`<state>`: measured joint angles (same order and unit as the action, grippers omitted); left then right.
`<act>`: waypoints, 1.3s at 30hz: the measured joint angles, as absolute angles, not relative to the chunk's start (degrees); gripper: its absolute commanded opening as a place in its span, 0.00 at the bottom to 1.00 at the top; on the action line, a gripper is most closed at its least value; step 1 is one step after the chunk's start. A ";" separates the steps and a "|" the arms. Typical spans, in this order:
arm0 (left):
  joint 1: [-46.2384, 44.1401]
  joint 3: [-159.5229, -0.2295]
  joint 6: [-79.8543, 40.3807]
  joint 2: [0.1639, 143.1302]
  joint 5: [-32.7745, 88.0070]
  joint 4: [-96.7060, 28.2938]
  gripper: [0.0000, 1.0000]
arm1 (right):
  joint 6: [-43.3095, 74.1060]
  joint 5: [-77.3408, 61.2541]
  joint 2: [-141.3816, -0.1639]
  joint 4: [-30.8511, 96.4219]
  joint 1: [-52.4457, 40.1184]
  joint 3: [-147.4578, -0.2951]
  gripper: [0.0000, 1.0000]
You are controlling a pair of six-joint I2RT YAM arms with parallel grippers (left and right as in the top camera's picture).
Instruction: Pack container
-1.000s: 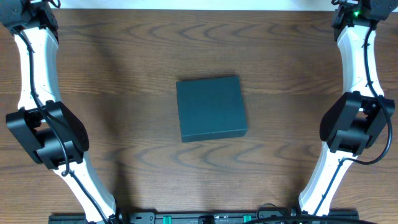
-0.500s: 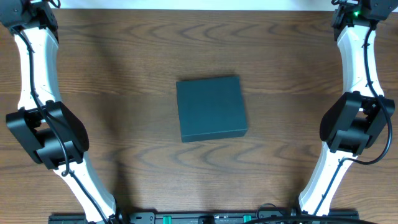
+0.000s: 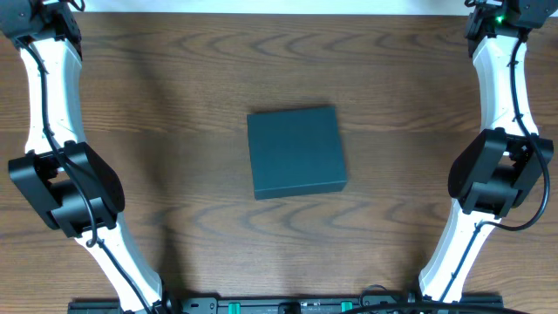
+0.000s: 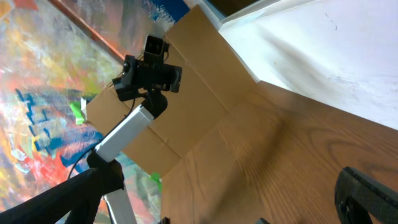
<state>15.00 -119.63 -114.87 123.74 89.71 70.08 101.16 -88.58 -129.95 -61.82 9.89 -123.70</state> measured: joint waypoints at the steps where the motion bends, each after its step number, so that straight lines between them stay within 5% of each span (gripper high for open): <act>1: 15.00 -119.63 -114.87 123.74 89.69 70.08 0.98 | 101.16 -88.58 -129.95 -61.84 9.89 -123.70 0.99; 13: 15.00 -119.63 -114.87 123.74 89.69 70.11 0.98 | 101.08 -88.53 -129.21 -60.82 9.67 -123.70 0.99; 20: 15.00 -119.63 -114.87 123.74 89.71 70.08 0.99 | 93.58 -84.64 -121.47 -46.39 9.19 -123.70 0.99; 30: 15.00 -119.63 -114.87 123.74 89.69 70.08 0.98 | 66.08 -74.39 -100.77 -20.27 8.49 -124.31 0.99; 39: 15.00 -119.63 -114.87 123.74 89.71 70.11 0.99 | 28.27 -66.17 -88.01 11.40 6.13 -124.53 0.99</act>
